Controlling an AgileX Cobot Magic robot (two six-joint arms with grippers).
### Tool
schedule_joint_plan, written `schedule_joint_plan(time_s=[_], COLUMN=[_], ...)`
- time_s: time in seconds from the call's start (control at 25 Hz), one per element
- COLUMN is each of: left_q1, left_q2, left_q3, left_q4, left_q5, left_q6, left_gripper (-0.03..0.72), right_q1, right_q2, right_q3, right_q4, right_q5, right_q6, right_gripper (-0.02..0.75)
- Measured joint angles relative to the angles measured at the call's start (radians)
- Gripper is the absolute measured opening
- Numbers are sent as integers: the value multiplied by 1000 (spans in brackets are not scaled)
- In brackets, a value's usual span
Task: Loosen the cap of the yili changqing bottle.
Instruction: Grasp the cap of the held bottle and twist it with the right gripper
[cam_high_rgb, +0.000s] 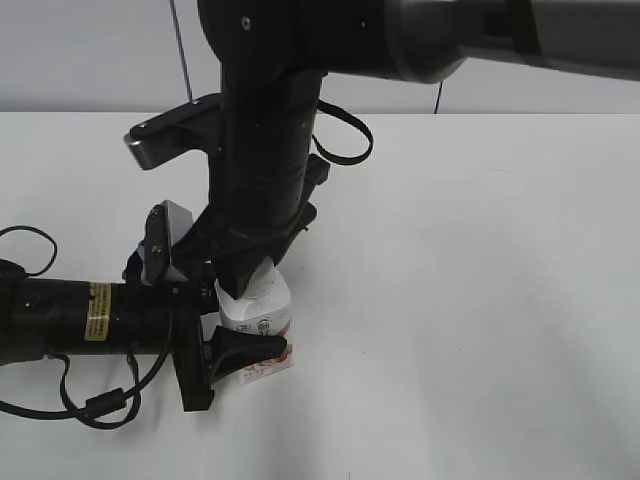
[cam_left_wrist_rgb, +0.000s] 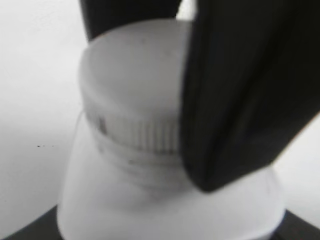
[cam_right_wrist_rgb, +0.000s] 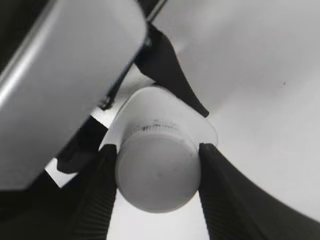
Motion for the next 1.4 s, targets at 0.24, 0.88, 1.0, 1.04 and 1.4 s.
schedule_joint_plan(time_s=[0.24, 0.88, 1.0, 1.04, 1.4], left_q1=[0, -3, -3, -3, -4], left_q2=[1, 1, 1, 1, 1], left_q3=[0, 0, 0, 0, 0], left_q4=[10, 12, 12, 12, 13], left_q5=[0, 0, 0, 0, -3], left_q6=[14, 17, 17, 17, 9], left_gripper=[412, 412, 412, 412, 411], right_q1=[-1, -1, -1, -1, -1], right_q2=[0, 0, 0, 0, -49], right_q3=[0, -3, -3, -3, 0], right_q4=[8, 6, 5, 5, -2], right_q5=[27, 23, 23, 23, 38], right_q6=[-561, -1143, -1152, -1156, -1162], right_gripper=[391, 391, 391, 391, 390])
